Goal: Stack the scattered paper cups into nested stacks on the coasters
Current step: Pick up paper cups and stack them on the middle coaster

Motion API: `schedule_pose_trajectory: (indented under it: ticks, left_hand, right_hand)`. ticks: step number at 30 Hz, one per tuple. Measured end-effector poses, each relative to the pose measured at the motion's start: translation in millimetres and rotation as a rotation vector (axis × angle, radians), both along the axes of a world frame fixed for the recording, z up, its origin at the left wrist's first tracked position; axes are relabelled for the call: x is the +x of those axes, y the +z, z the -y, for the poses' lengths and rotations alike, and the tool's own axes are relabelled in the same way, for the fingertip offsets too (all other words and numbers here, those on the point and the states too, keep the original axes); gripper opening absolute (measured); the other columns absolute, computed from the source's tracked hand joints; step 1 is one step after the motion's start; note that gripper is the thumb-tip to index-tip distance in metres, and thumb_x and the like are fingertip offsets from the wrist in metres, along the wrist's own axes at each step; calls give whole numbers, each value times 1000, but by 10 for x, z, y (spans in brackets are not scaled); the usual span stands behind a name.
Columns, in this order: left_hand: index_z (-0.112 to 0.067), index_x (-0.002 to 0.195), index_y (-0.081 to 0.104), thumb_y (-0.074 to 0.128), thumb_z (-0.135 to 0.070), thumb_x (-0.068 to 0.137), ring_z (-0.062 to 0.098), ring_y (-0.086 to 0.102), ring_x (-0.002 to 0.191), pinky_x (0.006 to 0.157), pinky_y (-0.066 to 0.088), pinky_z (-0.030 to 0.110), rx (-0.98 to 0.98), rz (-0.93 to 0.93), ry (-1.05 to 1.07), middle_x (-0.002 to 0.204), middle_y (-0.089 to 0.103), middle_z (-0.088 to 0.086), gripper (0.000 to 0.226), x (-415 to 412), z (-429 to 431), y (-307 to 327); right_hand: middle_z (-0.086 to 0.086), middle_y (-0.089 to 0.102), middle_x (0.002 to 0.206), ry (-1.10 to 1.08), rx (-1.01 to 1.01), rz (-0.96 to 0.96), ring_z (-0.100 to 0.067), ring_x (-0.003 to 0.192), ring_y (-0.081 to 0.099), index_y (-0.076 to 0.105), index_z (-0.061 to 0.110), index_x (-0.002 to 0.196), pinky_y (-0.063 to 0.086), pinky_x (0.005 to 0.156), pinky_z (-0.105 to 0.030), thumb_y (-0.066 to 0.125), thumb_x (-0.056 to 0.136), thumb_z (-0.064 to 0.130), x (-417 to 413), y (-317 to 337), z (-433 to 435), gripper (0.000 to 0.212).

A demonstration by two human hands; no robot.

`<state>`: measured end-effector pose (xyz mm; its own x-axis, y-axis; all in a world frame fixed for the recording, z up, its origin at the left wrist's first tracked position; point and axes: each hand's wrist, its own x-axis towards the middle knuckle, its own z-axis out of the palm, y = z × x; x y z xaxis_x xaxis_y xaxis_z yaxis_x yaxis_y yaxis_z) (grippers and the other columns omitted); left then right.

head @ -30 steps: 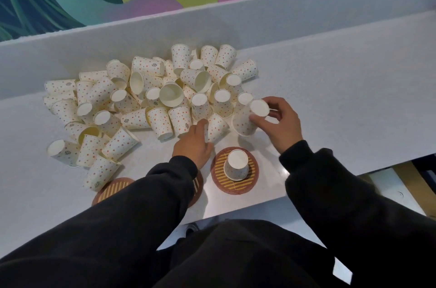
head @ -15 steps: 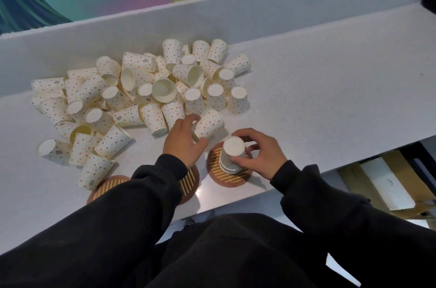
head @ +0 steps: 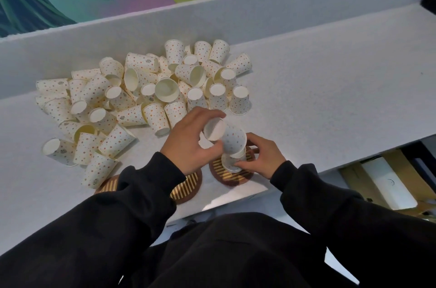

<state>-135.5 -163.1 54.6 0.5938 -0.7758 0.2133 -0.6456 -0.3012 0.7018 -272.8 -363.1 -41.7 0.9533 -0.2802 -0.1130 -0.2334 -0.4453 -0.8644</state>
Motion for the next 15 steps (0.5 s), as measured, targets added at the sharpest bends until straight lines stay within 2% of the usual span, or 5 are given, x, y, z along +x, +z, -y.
schedule_pose_trajectory:
  ticks: [4,7,9,12,15]
  left_hand:
    - [-25,136,58,72,-36,83,14,57,109,88,49,29,135,140,-142,124,55,-4,56,-95,120,-73]
    - [-28,140,54,67,-43,84,17,58,107,87,51,34,251,165,-165,126,52,-3,59,-134,205,-241]
    - [-29,141,53,66,-44,85,19,57,109,87,51,36,306,163,-172,128,52,-2,59,-144,240,-356]
    - [-30,144,49,65,-46,87,20,55,114,90,51,38,375,160,-189,132,50,-1,61,-153,277,-478]
    - [-31,147,46,64,-46,89,21,53,117,93,50,37,401,136,-190,136,48,0,63,-163,298,-560]
  right_hand:
    - [19,69,115,-9,20,-28,1,108,63,60,34,127,54,93,-27,92,69,33,-15,-62,7,67]
    - [18,66,120,17,22,-76,-1,111,62,52,37,133,54,95,-26,91,67,29,-15,-115,9,77]
    - [19,62,122,40,1,-105,2,111,60,46,38,137,51,93,-19,91,68,27,-17,-145,13,83]
    - [21,59,120,48,-7,-123,11,108,56,47,37,137,43,85,-5,89,73,26,-40,-166,18,78]
    - [17,58,120,49,-32,-133,2,107,57,51,32,136,43,90,-12,85,79,28,-52,-198,17,67]
